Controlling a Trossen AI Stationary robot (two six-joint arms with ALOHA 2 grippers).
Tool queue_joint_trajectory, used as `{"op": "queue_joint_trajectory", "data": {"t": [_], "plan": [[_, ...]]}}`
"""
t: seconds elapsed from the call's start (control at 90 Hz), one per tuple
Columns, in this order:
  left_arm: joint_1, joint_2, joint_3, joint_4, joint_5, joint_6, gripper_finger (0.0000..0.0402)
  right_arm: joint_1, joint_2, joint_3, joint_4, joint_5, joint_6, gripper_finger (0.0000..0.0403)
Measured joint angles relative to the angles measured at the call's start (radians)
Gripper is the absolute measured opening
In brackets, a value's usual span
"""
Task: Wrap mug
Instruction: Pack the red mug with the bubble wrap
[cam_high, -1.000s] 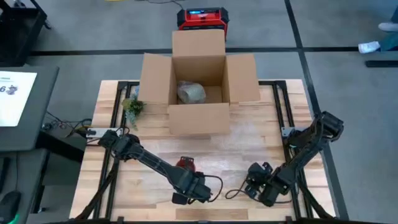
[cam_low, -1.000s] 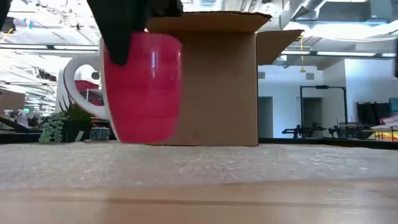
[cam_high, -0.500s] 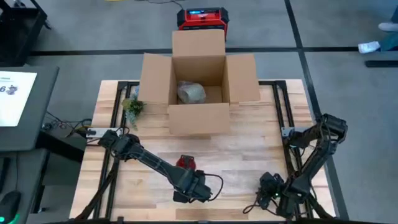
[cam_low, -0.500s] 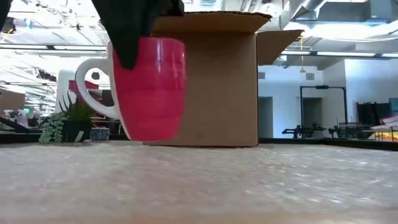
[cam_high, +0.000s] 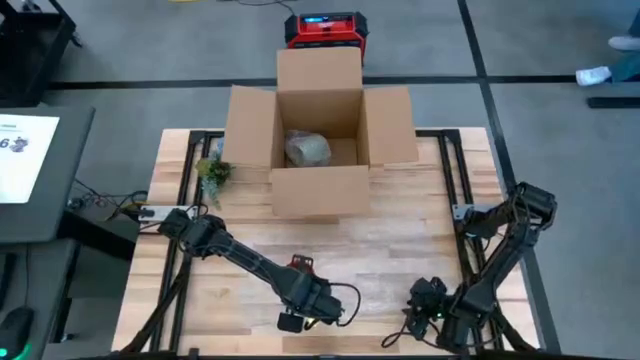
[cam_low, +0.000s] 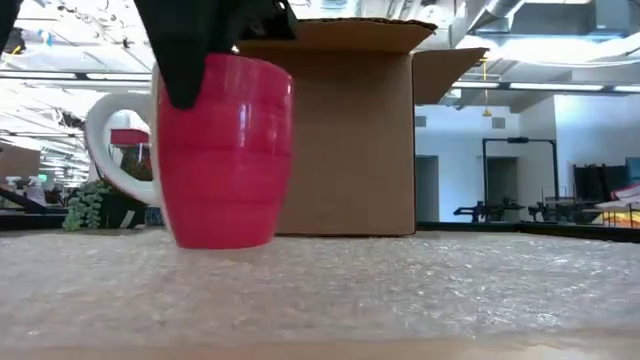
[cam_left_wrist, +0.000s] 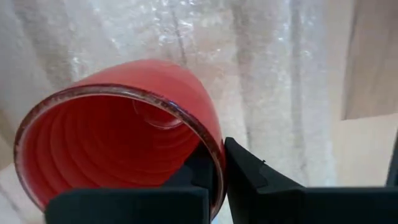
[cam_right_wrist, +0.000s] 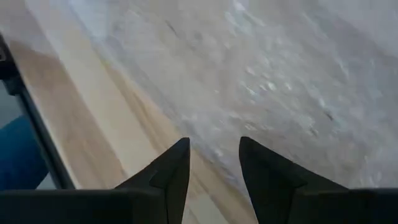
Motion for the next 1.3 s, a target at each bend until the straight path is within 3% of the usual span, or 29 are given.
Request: {"op": "queue_joint_trajectory", "data": {"t": [0.2,0.367,0.578,0.789,0.967,1.156,1.3], "plan": [[0.003,0.0,0.0,-0.006,0.001,-0.004,0.0007,-0.01,0.0,0.138,-0.332,-0.018,0.052,0.0132],[0.005,0.0,0.0,-0.012,-0.002,-0.008,0.004,-0.011,-0.002,0.175,-0.556,-0.096,0.153,0.0132],[0.007,0.0,0.0,-0.012,-0.002,-0.027,0.009,-0.024,-0.003,0.175,-0.637,-0.162,0.149,0.0143],[0.007,-0.001,0.005,-0.07,-0.001,-0.069,0.012,-0.022,-0.005,0.17,-0.735,-0.178,0.192,0.0201],[0.0,-0.057,0.006,-0.057,-0.02,-0.112,0.0127,-0.03,-0.056,0.049,-0.705,-0.261,0.286,0.0246],[-0.025,-0.138,0.007,-0.048,-0.15,-0.171,0.0127,-0.041,-0.151,-0.151,-0.482,-0.307,0.367,0.0249],[-0.059,-0.197,0.007,-0.046,-0.241,-0.241,0.0127,-0.056,-0.181,-0.243,-0.407,-0.322,0.427,0.0249]]}}
